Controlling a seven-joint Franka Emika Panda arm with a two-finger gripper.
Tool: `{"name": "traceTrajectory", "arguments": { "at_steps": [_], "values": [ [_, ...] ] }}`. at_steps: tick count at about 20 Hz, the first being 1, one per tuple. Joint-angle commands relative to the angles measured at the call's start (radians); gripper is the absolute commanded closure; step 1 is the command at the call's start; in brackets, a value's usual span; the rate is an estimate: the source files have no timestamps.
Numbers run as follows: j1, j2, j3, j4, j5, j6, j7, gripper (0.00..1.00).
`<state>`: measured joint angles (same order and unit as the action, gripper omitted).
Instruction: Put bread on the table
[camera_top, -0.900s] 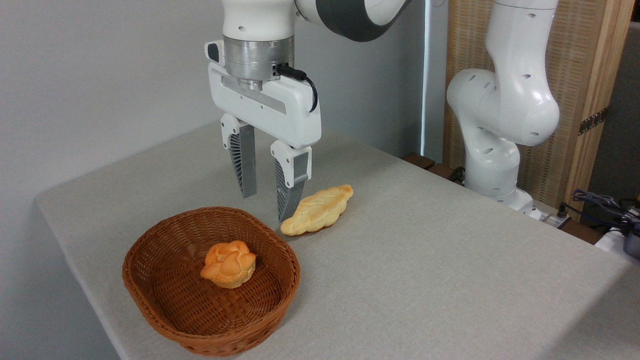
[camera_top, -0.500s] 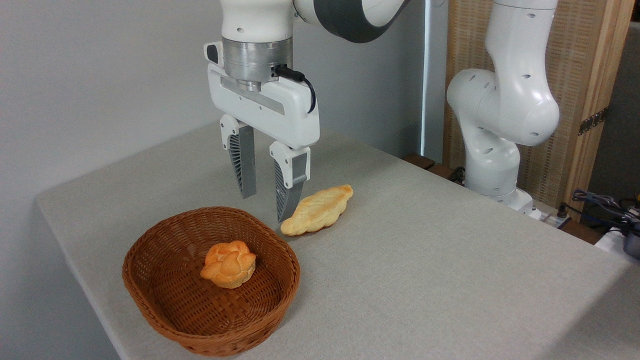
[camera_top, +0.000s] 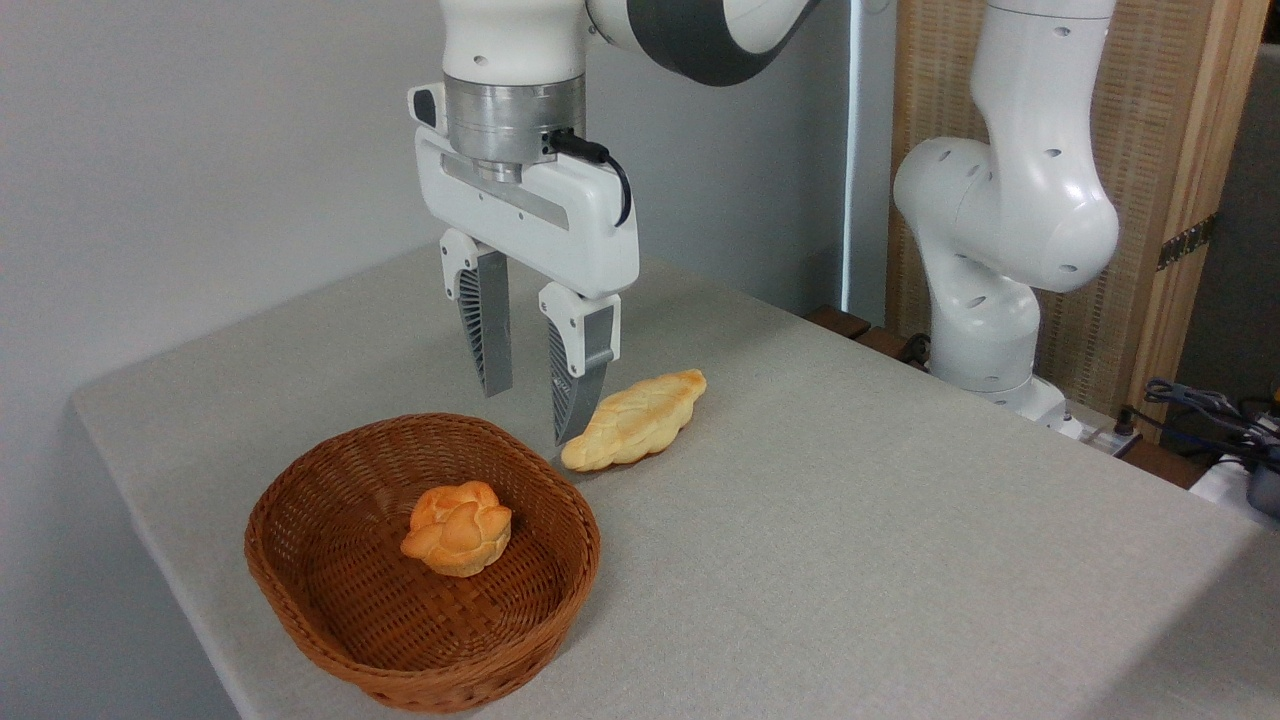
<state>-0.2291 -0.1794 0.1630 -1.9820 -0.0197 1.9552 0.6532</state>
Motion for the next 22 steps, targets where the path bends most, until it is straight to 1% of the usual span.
{"name": "traceTrajectory", "arguments": {
  "at_steps": [1, 10, 16, 19, 22],
  "values": [
    [-0.004, 0.005, 0.003, 0.011, 0.006, -0.001, 0.009, 0.0],
    [-0.006, 0.006, 0.003, 0.009, 0.006, 0.002, 0.009, 0.0],
    [-0.013, 0.028, -0.002, 0.011, 0.006, 0.01, 0.0, 0.0],
    [-0.016, 0.043, -0.006, 0.009, 0.003, 0.066, 0.0, 0.0],
    [-0.048, 0.081, -0.01, 0.006, 0.004, 0.145, 0.006, 0.0]
  ]
}}
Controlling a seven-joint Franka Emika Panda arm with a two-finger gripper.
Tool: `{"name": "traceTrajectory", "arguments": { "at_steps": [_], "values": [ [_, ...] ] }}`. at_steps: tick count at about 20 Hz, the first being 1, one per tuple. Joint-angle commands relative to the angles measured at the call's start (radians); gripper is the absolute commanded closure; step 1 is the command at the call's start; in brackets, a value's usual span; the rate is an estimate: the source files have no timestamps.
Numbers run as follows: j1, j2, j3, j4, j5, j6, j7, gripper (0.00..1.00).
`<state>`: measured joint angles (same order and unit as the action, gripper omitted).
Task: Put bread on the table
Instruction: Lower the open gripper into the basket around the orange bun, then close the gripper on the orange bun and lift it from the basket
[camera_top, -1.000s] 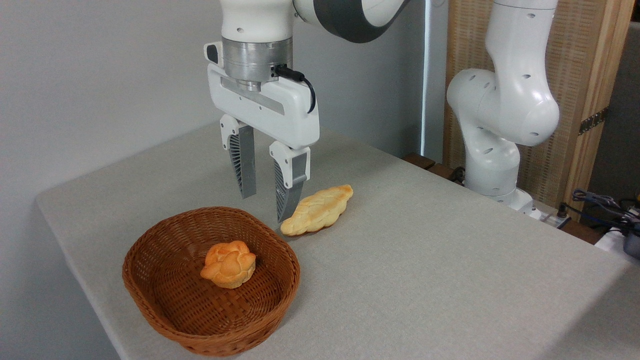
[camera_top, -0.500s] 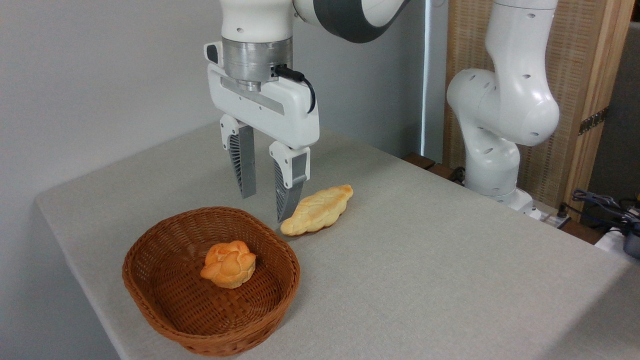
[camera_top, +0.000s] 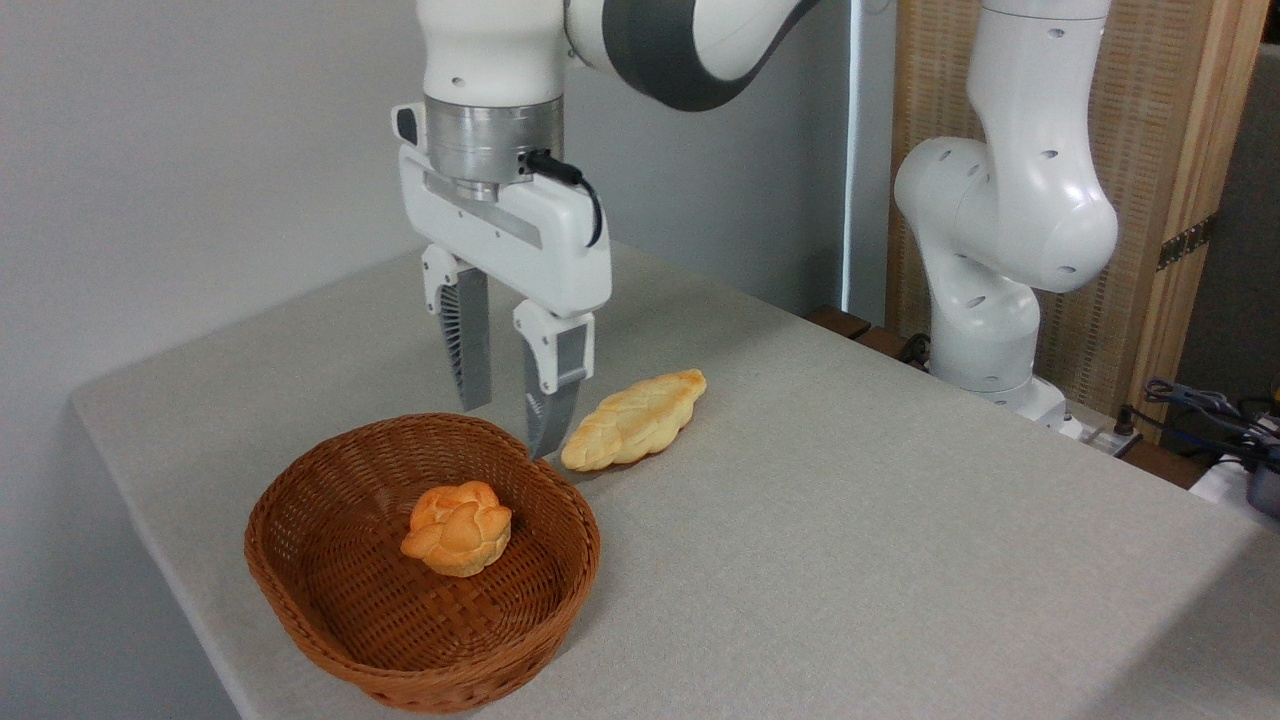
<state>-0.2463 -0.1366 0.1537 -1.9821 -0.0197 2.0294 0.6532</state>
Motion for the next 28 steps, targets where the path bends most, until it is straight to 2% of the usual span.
{"name": "traceTrajectory", "arguments": {
  "at_steps": [1, 3, 10, 16, 21, 22, 25, 26, 28],
  "values": [
    [-0.033, 0.051, 0.0, 0.005, 0.004, 0.09, 0.013, 0.0],
    [-0.053, 0.081, 0.0, 0.006, 0.006, 0.117, 0.031, 0.0],
    [-0.079, 0.173, 0.0, 0.006, 0.017, 0.14, 0.092, 0.0],
    [-0.079, 0.248, -0.02, 0.006, 0.021, 0.21, 0.149, 0.0],
    [-0.083, 0.268, -0.04, 0.006, 0.023, 0.215, 0.152, 0.0],
    [-0.083, 0.269, -0.04, 0.006, 0.023, 0.216, 0.155, 0.05],
    [-0.082, 0.269, -0.039, 0.006, 0.021, 0.216, 0.238, 0.57],
    [-0.082, 0.267, -0.039, 0.006, 0.021, 0.216, 0.241, 0.63],
    [-0.08, 0.269, -0.039, 0.008, 0.021, 0.216, 0.241, 0.64]
  ]
}}
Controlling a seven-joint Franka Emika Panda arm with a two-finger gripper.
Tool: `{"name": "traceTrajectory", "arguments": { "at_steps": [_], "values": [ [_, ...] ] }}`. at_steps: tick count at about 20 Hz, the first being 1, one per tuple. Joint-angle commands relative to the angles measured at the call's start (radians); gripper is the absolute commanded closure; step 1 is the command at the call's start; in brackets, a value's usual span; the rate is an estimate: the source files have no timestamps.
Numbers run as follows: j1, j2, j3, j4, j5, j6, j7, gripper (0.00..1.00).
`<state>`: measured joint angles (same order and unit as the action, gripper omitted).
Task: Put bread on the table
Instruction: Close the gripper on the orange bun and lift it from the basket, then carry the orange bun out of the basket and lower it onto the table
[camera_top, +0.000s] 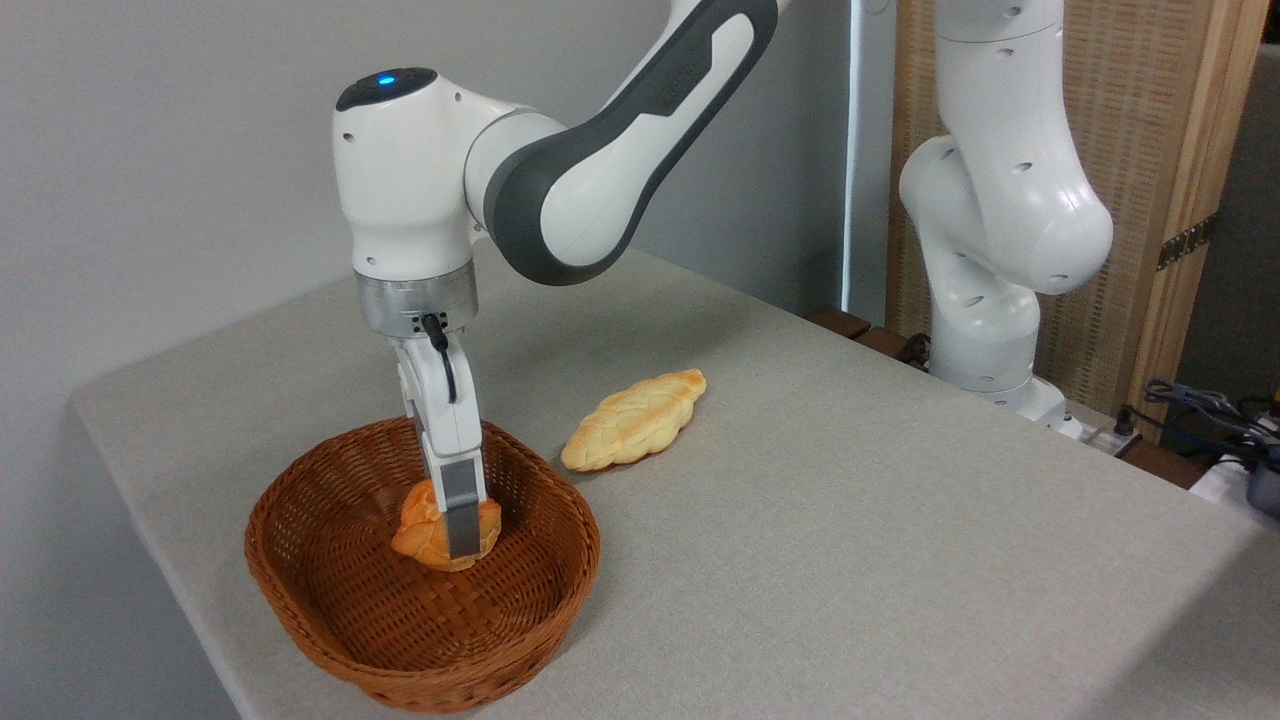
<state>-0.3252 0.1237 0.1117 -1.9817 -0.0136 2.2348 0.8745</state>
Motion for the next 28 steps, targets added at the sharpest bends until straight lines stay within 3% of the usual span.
{"name": "traceTrajectory", "arguments": {
  "at_steps": [1, 13, 17, 19, 24, 28],
  "values": [
    [-0.002, 0.008, 0.003, 0.007, 0.015, 0.011, 0.02, 0.64],
    [0.003, -0.002, 0.013, 0.011, 0.006, 0.019, 0.018, 0.64],
    [0.015, -0.064, 0.039, 0.009, -0.003, 0.006, 0.003, 0.64],
    [0.017, -0.099, 0.062, 0.009, -0.038, 0.002, -0.008, 0.63],
    [0.015, -0.206, 0.126, 0.004, -0.054, -0.165, -0.025, 0.63],
    [0.015, -0.283, 0.131, -0.047, -0.054, -0.319, -0.026, 0.61]
  ]
}}
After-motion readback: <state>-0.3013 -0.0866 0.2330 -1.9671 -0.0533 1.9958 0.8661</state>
